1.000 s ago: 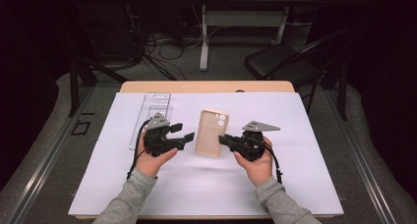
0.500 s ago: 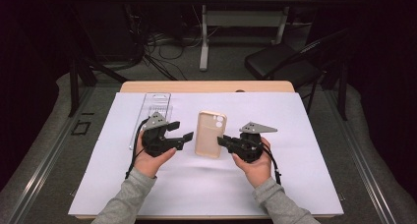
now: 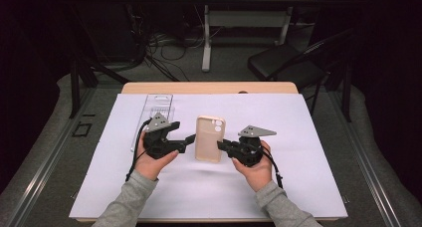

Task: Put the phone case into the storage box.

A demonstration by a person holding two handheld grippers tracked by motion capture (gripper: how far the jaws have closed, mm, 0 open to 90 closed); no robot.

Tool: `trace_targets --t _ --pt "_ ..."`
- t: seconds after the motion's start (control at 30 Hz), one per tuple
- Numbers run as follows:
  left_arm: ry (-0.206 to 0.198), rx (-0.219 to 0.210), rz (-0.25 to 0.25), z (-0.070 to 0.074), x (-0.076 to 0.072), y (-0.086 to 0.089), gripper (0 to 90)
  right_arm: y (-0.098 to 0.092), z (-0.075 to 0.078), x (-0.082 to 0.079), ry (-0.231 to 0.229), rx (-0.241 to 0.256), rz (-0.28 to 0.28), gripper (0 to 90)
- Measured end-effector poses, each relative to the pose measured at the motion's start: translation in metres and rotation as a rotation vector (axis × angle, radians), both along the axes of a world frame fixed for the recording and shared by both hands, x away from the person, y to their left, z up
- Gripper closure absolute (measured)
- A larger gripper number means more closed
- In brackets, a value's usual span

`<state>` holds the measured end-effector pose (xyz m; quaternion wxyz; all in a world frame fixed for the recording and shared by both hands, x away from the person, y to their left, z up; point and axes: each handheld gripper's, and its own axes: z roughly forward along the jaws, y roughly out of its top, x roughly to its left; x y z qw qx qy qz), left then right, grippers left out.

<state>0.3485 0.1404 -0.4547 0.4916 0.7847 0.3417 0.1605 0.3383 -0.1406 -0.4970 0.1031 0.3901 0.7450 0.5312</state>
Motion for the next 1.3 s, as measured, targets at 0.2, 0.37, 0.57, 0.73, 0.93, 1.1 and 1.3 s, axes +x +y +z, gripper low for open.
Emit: trace_targets --t 0.2,0.37,0.57,0.73,0.93,1.1,1.3 --pt "-0.023 0.016 -0.004 0.006 -0.004 -0.002 25.4 0.003 0.000 -0.001 0.003 -0.007 0.012 81.7" --pt "-0.046 0.027 0.000 0.012 -0.008 -0.002 25.4 0.006 0.000 -0.003 0.010 -0.014 0.024 81.7" --pt "-0.055 0.029 0.011 0.016 -0.010 -0.001 25.4 0.010 0.000 -0.004 0.008 -0.025 0.032 81.7" --pt "-0.081 0.055 0.008 0.020 -0.013 -0.002 25.7 0.011 -0.001 -0.005 0.012 -0.027 0.037 81.7" --pt "-0.110 0.086 -0.002 0.023 -0.016 -0.003 27.7 0.014 -0.001 -0.006 0.010 -0.033 0.042 81.7" --pt "-0.115 0.108 -0.001 0.023 -0.017 -0.005 27.9 0.015 0.000 -0.007 0.024 -0.039 0.043 81.7" --pt "-0.124 0.132 -0.004 0.025 -0.015 -0.007 27.9 0.015 0.001 -0.008 0.018 -0.048 0.039 81.7"
